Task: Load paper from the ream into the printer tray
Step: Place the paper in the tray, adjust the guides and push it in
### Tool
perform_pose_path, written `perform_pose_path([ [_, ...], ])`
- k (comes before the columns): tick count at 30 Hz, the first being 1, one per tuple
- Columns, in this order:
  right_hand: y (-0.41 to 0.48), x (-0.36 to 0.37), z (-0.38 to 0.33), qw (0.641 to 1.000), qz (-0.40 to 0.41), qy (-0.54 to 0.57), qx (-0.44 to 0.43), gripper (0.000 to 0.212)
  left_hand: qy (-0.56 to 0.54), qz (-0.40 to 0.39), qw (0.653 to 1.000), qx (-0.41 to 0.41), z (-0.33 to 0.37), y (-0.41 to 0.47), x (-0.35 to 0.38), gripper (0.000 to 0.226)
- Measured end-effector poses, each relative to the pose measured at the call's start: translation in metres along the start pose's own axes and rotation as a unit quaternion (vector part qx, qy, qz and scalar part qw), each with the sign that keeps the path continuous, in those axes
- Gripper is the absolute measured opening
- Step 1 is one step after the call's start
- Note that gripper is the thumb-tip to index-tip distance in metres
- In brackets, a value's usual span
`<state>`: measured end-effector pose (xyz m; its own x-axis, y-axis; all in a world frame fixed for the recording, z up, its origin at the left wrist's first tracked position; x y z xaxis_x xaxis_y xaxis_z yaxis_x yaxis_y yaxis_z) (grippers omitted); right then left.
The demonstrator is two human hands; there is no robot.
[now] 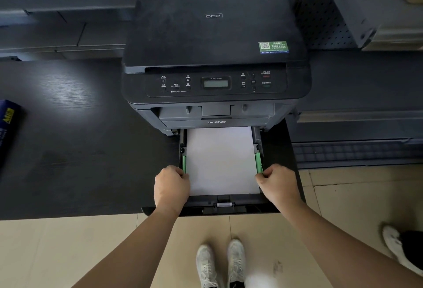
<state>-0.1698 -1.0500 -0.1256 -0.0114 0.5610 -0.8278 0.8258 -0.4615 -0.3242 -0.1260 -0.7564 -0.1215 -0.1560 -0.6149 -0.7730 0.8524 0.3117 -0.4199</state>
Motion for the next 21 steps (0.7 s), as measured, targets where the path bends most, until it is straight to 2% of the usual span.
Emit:
perform_pose_path([
  [7, 0.001, 0.006, -0.001, 1.000, 0.009, 0.016, 0.007, 0.016, -0.018, 0.000, 1.000, -0.009, -0.002, 0.004, 0.003, 0.021],
  [21, 0.005, 0.011, 0.003, 0.998, -0.045, 0.052, 0.014, 0.013, -0.012, -0.017, 1.000, -0.005, 0.000, 0.008, 0.005, 0.019],
])
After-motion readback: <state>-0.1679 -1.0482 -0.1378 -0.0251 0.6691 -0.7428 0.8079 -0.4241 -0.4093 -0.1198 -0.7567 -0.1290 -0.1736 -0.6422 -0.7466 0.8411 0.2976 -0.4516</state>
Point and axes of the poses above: each hand's wrist, its own y-axis towards the middle knuckle, its own x-axis out of the palm, z = x × y, the point moved 6 cm from there along y, towards the middle knuckle, and after that the axes turned 2 degrees about z, right-handed, at the moved point
